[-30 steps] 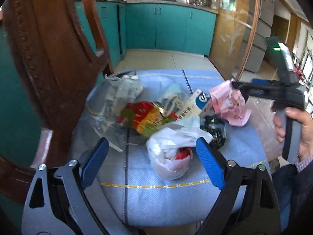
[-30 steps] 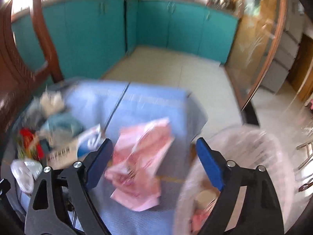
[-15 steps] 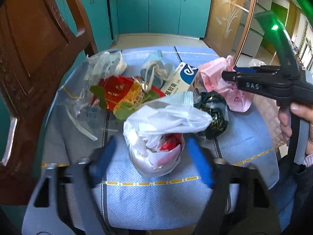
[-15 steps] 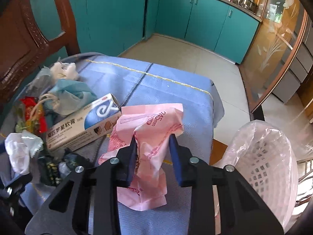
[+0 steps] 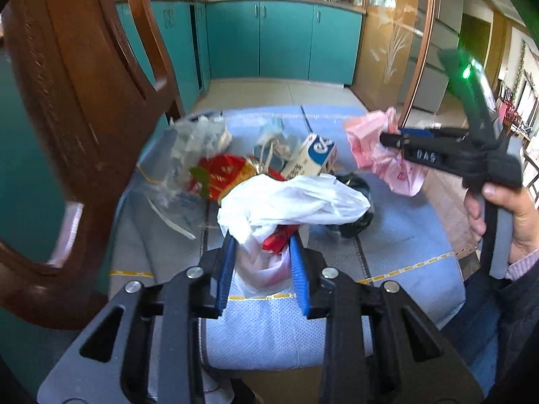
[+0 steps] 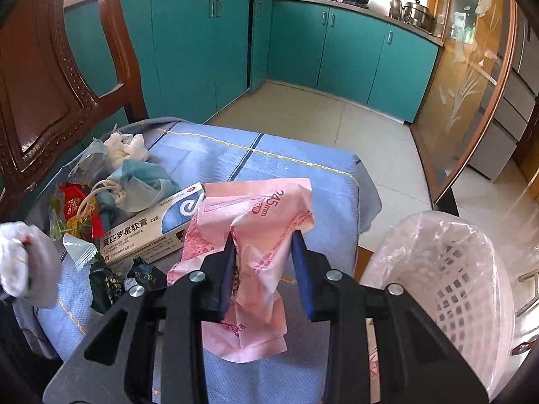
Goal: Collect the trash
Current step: 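Grasp the pink paper wrapper with the right tool while the left tool grasps the white plastic bag, then hold the pink wrapper in the right tool while the left tool holds the white bag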
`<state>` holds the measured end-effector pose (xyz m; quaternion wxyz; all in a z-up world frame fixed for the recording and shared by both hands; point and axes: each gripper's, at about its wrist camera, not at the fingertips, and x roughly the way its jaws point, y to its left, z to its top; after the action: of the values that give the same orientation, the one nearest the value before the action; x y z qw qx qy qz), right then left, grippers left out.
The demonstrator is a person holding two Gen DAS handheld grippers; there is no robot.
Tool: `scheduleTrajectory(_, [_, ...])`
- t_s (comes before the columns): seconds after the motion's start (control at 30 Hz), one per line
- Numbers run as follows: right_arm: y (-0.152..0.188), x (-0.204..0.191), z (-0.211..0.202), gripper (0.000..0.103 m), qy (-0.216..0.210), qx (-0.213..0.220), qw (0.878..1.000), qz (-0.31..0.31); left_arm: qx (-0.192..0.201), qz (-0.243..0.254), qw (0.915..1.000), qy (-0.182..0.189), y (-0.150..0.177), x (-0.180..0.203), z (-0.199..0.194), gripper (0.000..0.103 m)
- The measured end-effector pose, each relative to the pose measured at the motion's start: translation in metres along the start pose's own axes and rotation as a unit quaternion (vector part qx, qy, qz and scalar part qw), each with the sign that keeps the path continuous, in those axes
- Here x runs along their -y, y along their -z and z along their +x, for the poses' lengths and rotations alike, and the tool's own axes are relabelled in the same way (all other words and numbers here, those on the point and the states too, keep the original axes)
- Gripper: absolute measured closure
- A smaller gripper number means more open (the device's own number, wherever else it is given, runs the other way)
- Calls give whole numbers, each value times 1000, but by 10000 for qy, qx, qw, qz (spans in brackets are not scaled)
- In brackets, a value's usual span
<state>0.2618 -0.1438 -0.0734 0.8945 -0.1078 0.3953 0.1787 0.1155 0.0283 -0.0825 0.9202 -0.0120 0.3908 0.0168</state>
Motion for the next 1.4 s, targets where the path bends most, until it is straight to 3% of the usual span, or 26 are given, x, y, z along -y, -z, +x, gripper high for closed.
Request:
scheduleTrajectory(0.3, [15, 5, -25, 70, -89, 267, 9995, 149, 399, -30, 9992, -83, -10, -9, -19, 71])
scheduleTrajectory(1.4, [23, -4, -28, 71, 60, 281, 9996, -20, 316, 22, 9994, -103, -6, -2, -18, 71])
